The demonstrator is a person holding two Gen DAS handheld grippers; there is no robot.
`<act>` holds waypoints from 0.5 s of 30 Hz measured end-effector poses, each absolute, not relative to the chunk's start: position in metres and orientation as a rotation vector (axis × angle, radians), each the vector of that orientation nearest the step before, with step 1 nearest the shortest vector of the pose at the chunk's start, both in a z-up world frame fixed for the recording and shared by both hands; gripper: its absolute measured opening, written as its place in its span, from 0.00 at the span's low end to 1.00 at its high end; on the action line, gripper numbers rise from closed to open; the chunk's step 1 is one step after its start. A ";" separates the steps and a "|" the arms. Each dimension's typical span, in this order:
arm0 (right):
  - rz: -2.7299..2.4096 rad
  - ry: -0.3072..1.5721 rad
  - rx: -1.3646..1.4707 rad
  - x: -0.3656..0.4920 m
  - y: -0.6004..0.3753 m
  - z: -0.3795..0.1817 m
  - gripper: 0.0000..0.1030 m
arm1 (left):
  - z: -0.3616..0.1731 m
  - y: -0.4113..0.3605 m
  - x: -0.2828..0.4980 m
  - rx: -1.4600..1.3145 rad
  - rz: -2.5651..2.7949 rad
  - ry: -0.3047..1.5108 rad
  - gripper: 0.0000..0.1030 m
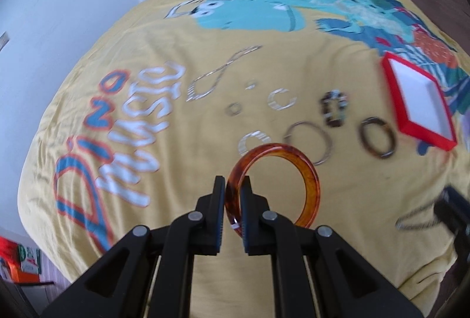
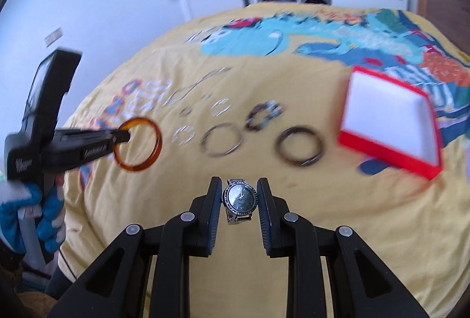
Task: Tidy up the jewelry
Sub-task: 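Carry the amber bangle and watch into the red box and release both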
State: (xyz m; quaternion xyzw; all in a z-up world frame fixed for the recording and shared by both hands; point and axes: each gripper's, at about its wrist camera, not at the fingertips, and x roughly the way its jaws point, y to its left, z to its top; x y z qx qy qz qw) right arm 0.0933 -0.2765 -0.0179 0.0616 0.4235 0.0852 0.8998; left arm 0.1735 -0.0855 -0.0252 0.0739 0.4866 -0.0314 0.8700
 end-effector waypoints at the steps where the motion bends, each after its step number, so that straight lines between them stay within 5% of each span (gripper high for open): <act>1: 0.162 0.866 0.130 0.096 -0.286 -0.013 0.23 | -0.021 -0.097 0.176 0.155 -0.084 1.013 0.09; 15: -0.105 0.796 0.177 0.156 -0.463 -0.001 0.23 | 0.001 -0.297 0.241 0.207 -0.371 0.968 0.09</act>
